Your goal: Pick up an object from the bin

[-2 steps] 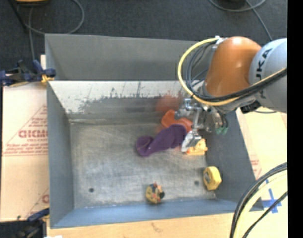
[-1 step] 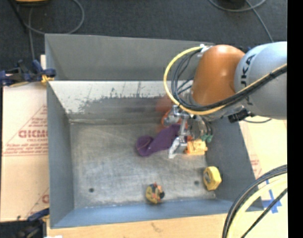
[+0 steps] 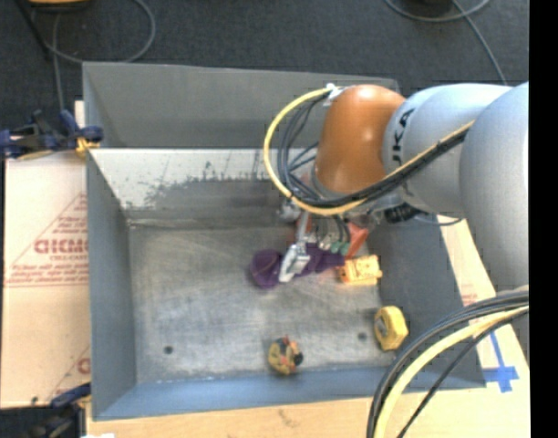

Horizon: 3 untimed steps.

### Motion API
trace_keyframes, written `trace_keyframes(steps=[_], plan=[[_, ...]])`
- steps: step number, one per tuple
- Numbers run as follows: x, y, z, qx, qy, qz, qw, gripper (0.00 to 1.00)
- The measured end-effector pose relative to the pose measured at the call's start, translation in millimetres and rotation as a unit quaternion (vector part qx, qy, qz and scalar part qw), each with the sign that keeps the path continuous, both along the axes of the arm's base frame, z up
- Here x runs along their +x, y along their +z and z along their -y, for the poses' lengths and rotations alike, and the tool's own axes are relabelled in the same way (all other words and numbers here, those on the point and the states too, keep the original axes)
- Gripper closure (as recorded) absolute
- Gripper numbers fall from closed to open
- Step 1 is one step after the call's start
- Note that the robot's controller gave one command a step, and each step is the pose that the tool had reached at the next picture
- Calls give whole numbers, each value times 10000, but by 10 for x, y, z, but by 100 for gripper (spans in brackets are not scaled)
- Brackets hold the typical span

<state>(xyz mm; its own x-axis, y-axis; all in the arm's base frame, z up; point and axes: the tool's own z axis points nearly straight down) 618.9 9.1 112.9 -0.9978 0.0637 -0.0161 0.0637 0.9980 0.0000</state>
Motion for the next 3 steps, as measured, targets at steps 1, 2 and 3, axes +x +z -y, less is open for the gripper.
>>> trace_keyframes(steps=[1,2,3], plan=[[-65,-309,84,21,809,-86,9967,100],[-62,-308,85,18,811,-79,9967,100],[-250,1128,214,-15,1139,-46,9935,100]])
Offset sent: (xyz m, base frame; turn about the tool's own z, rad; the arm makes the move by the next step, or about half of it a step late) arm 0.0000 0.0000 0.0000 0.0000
